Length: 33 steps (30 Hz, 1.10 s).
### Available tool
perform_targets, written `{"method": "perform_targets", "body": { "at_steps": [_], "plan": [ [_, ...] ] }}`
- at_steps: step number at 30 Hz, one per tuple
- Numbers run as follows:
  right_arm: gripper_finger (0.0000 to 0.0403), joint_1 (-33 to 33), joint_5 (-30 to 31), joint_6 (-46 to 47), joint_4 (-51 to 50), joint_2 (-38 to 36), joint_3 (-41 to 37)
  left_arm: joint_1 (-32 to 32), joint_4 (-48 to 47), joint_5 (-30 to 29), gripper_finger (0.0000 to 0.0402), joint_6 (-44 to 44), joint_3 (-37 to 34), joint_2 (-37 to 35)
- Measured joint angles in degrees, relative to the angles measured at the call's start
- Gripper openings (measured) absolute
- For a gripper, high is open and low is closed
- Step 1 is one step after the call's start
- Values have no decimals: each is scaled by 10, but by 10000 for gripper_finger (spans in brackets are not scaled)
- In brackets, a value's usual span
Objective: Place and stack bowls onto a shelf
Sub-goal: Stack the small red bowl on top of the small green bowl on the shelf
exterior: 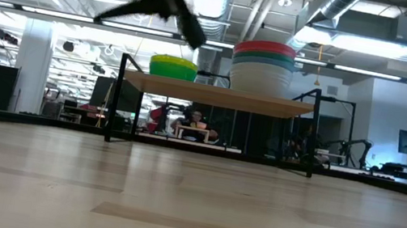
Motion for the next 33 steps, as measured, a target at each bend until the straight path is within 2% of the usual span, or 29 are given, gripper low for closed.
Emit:
{"method": "perform_targets", "body": {
  "at_steps": [16,20,25,33],
  "plan": [
    [178,10,-38,4,20,124,121,-83,-3,-5,130,-39,-87,0],
    [178,10,-61,-4,20,129,130,-95,0,-20,130,-50,-87,0],
    [178,15,-67,8,4,140,129,-112,0,-40,130,-64,-87,0],
    [178,24,-76,36,32,154,130,-148,15,-65,130,-73,-87,0]
  ]
}}
